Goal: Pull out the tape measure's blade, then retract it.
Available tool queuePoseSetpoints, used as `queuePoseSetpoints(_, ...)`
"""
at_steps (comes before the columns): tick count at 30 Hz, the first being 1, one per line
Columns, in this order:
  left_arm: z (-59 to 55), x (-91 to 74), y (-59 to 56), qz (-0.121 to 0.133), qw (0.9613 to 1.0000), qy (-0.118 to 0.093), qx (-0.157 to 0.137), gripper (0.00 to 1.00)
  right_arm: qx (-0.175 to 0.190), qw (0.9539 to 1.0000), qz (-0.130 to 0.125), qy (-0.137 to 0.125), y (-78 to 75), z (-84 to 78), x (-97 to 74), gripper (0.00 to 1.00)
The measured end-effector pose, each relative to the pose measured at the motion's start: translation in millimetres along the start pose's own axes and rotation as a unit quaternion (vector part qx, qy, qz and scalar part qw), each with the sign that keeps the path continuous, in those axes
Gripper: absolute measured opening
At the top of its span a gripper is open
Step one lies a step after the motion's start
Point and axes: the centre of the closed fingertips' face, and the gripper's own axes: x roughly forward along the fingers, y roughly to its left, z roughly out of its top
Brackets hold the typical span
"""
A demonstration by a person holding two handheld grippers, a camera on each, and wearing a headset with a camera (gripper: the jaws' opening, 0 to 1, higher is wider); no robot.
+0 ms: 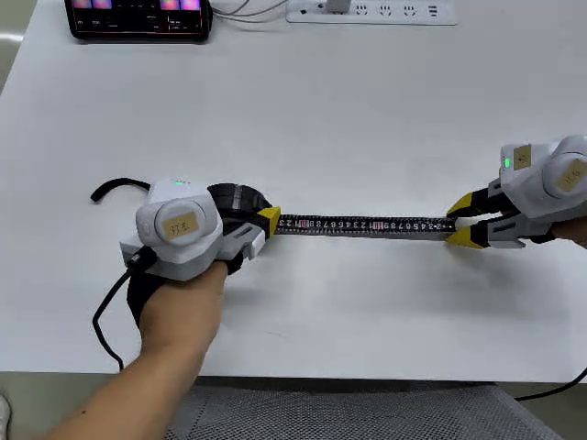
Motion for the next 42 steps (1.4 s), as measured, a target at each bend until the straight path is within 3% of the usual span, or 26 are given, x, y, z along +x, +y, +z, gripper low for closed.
queuePoseSetpoints(42, -0.5, -2.3, -1.2, 0.0, 0.9998, 0.019, -0.009, 0.58, -0.01, 0.9999, -0.004, 0.003, -3.2, -0.8, 1.8, 0.1)
